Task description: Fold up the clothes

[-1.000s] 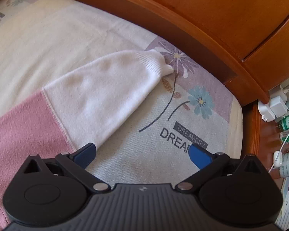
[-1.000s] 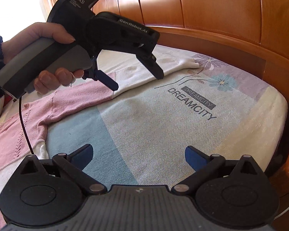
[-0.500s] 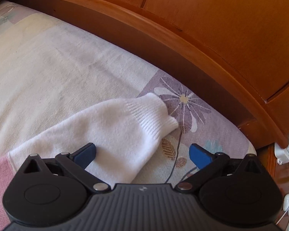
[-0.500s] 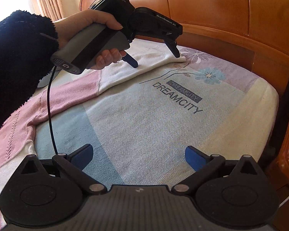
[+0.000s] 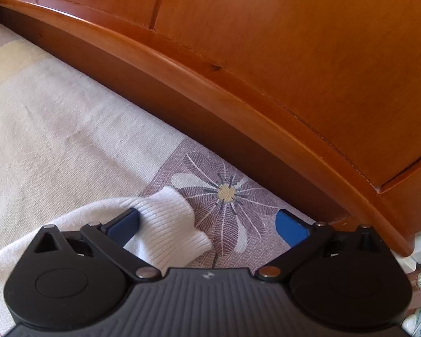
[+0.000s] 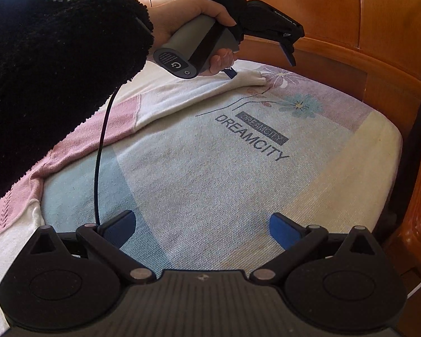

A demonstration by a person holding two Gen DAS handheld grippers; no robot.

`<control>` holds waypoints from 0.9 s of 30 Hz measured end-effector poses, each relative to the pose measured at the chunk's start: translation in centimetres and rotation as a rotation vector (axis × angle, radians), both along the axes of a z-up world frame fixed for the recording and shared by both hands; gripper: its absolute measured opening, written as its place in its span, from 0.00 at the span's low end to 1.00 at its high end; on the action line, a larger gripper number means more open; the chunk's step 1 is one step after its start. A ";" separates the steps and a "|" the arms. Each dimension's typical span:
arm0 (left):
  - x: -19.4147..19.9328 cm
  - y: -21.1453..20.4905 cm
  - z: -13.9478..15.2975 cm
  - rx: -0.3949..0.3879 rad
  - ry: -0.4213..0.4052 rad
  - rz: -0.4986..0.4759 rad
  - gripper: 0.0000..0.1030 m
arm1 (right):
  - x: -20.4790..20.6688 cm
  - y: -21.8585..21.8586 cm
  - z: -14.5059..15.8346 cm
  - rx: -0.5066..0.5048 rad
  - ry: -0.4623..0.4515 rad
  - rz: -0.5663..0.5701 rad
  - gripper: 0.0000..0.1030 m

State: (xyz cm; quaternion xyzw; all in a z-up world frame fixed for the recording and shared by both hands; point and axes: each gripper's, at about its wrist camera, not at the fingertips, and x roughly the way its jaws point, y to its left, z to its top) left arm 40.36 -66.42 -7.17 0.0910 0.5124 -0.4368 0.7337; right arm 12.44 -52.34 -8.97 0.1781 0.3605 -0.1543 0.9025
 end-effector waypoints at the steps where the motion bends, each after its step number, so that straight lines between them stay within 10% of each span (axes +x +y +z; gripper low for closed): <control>1: -0.1 0.3 0.4 0.006 -0.010 -0.001 0.99 | -0.1 0.0 0.0 0.003 -0.002 -0.002 1.00; 7: -0.8 0.2 1.4 -0.055 -0.021 -0.042 0.99 | -0.1 0.1 0.0 0.010 -0.005 -0.005 1.00; 14: -3.2 -1.8 0.1 0.062 -0.008 -0.178 0.99 | -0.2 0.0 0.0 0.004 0.003 -0.007 1.00; 27: 0.0 0.5 0.8 0.064 -0.008 -0.002 0.99 | -0.3 -0.3 0.1 0.024 -0.009 -0.019 1.00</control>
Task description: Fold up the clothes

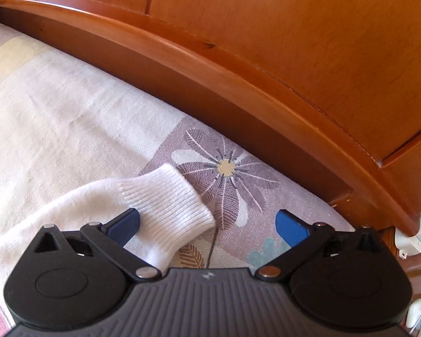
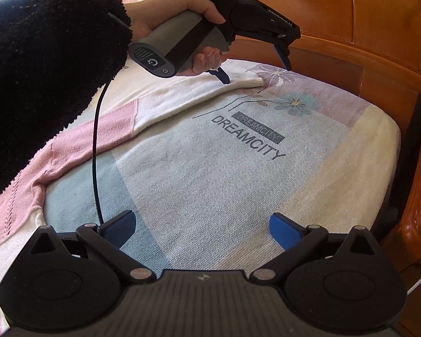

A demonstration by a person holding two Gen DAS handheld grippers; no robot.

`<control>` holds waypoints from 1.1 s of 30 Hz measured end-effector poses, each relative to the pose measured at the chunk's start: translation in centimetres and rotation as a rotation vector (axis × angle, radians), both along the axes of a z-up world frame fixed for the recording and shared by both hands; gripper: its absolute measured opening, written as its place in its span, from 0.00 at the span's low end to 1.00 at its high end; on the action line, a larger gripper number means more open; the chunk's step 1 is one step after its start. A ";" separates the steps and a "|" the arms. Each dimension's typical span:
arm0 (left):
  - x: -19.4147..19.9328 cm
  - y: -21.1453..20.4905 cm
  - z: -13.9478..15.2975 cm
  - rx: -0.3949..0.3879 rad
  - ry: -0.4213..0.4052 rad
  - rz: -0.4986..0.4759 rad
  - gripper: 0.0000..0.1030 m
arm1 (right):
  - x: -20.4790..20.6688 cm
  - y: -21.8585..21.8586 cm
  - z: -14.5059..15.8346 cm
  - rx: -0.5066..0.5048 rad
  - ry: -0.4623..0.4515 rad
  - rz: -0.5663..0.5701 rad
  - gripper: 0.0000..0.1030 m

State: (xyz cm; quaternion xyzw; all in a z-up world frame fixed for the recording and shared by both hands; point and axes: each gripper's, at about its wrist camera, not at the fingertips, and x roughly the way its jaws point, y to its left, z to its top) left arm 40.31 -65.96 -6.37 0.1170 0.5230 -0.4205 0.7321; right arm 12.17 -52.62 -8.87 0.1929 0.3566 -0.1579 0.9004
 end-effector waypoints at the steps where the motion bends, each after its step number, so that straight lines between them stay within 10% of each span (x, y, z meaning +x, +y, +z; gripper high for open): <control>1: 0.2 -0.1 0.0 -0.011 -0.001 0.010 0.99 | 0.0 0.0 0.0 -0.001 0.001 0.000 1.00; 18: 2.4 6.4 4.9 -0.027 -0.042 0.056 0.99 | -0.6 -1.1 0.1 -0.018 0.007 -0.044 1.00; 33: -2.0 16.8 2.1 -0.062 0.044 0.174 0.99 | -3.6 -3.6 0.1 -0.025 0.007 -0.143 1.00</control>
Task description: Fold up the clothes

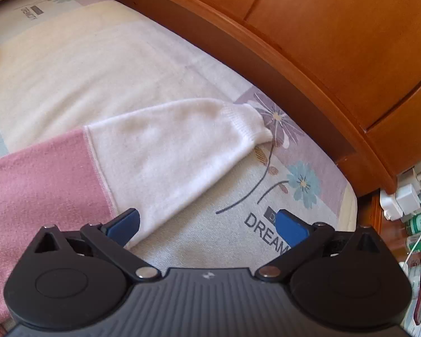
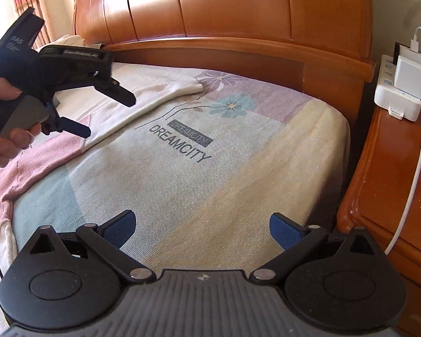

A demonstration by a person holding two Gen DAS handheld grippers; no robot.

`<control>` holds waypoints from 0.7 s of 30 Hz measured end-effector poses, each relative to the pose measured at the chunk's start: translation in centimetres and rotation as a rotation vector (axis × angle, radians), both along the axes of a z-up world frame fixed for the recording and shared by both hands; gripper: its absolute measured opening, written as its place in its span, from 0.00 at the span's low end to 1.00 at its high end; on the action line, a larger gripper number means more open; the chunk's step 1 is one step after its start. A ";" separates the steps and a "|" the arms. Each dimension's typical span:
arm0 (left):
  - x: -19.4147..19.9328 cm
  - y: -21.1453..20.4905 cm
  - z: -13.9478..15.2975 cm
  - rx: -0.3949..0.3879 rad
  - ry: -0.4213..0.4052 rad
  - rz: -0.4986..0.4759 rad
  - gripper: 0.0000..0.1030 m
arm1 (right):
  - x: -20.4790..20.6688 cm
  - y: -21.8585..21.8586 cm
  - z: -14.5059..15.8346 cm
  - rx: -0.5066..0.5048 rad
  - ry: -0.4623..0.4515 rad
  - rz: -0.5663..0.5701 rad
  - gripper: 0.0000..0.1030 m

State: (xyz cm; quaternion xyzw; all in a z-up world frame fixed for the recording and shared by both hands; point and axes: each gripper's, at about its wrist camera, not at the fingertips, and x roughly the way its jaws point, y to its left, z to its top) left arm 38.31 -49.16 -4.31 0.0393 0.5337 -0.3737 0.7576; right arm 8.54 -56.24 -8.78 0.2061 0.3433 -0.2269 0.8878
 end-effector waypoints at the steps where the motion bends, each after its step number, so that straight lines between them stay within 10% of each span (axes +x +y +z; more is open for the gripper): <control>1: 0.4 0.1 -0.3 0.013 -0.006 0.020 0.99 | -0.1 -0.1 0.0 0.002 -0.002 0.000 1.00; 14: 0.5 5.0 -1.4 0.035 0.019 0.068 0.99 | 1.5 1.6 0.3 0.040 -0.034 0.094 1.00; 21: 0.0 8.8 -0.5 0.011 0.037 0.090 0.99 | 3.0 5.7 1.2 0.133 -0.131 0.343 1.00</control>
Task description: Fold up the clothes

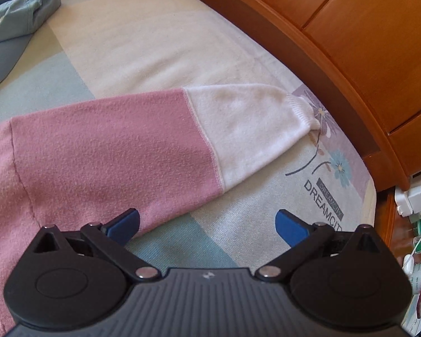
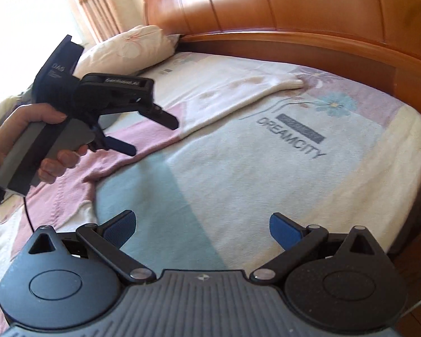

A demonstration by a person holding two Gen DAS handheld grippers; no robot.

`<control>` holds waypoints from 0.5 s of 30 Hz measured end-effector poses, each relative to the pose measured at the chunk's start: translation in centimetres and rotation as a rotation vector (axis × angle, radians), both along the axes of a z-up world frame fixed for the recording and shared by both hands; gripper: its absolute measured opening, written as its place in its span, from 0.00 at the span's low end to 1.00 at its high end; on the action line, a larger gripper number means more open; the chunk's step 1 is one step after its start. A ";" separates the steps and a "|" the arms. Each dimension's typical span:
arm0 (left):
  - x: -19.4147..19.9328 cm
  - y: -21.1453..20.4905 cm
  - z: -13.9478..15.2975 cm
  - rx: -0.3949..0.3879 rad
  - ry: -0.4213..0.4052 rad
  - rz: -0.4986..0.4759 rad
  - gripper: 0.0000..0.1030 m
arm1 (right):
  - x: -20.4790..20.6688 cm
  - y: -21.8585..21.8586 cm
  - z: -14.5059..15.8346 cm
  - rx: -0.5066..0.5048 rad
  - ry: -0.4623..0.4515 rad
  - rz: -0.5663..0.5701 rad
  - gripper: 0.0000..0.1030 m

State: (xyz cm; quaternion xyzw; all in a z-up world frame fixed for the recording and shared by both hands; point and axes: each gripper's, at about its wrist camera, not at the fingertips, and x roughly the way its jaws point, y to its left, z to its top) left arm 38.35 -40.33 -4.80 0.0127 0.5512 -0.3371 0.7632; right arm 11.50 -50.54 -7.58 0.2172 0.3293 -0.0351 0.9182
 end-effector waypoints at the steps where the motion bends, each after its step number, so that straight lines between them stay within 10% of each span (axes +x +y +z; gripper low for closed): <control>1: 0.1 0.7 0.7 -0.004 -0.022 0.007 0.99 | 0.3 0.8 0.1 -0.001 -0.011 0.026 1.00; 15: 3.6 8.4 -1.5 0.006 0.029 0.175 0.99 | 2.4 2.5 -0.9 0.004 0.030 0.028 1.00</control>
